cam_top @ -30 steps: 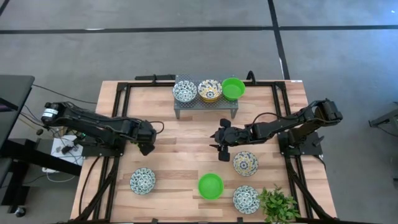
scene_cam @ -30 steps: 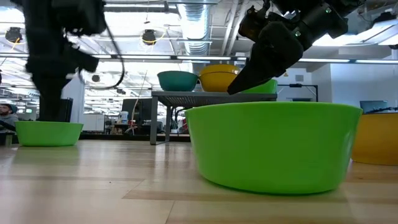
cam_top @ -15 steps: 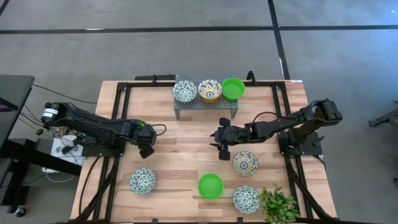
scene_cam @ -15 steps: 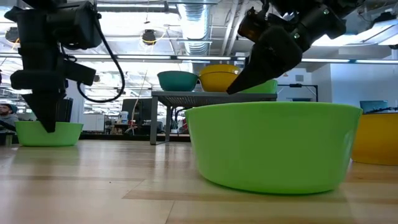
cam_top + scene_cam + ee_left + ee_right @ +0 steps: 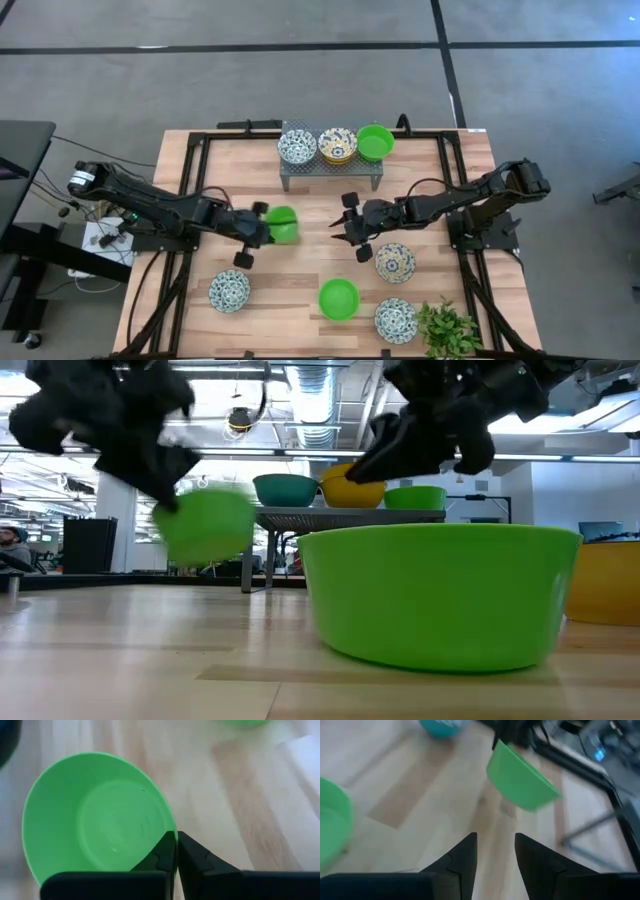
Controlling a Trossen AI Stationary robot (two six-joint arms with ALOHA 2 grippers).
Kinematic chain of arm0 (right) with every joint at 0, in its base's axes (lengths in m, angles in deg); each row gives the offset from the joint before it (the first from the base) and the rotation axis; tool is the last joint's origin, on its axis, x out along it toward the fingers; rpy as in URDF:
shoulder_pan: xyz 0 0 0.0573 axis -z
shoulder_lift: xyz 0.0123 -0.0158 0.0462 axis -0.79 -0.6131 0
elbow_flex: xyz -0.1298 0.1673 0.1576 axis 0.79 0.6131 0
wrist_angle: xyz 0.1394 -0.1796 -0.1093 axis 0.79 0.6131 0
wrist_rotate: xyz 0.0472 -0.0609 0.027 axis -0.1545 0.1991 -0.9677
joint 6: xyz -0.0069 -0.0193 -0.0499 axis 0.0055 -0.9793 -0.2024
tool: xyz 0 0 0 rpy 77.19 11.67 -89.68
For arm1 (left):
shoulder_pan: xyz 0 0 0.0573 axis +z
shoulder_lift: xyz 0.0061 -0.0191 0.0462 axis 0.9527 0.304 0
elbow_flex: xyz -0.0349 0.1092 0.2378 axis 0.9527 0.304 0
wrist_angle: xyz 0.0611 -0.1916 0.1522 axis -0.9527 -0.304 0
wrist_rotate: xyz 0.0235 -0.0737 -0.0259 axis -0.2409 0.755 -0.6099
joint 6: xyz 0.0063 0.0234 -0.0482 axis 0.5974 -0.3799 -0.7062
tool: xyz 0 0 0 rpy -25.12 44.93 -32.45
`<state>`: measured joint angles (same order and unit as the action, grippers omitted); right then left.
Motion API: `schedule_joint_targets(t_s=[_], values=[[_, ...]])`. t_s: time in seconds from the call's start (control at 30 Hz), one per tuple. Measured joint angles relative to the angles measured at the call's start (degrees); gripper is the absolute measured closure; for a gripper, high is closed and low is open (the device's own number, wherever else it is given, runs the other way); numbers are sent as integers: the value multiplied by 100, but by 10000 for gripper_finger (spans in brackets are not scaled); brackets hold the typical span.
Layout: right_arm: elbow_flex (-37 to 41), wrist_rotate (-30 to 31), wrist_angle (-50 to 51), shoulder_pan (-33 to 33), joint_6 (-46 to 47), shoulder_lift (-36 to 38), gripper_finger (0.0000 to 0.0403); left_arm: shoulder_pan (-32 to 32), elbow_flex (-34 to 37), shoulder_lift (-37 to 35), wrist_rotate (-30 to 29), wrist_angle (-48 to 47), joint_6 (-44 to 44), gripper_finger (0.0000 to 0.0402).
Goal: Pick & Place Mini bowls
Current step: Stack the top green bowl on the green bowl on the shelf
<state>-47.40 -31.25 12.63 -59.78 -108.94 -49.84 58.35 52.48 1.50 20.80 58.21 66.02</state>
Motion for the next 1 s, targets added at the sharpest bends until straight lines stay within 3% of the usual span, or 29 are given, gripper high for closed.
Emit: schedule_joint_targets(t_s=[0.1, 0.17, 0.33, 0.57, 0.83, 1.0], values=[[-15, -464, -155, 70, -148, 0, 274, -159, -30, 0, 5, 631, 1383, 392], [-98, -541, -148, 106, -164, 0, 271, -135, -31, 0, 62, 831, 1783, 392], [-420, -572, -158, 116, -525, -5, 258, 147, -28, 48, 556, 845, 1910, 392], [-1096, -1130, 264, 325, -613, -598, 225, 387, -28, 455, 1346, 1052, 2322, 392], [-2095, -1166, 1479, 397, -1002, -1357, 193, 517, -28, 984, 1544, 1152, 2545, 392], [-2597, -1798, 2028, 404, -1350, -1821, 190, 491, -26, 1130, 1723, 1205, 2603, 392]])
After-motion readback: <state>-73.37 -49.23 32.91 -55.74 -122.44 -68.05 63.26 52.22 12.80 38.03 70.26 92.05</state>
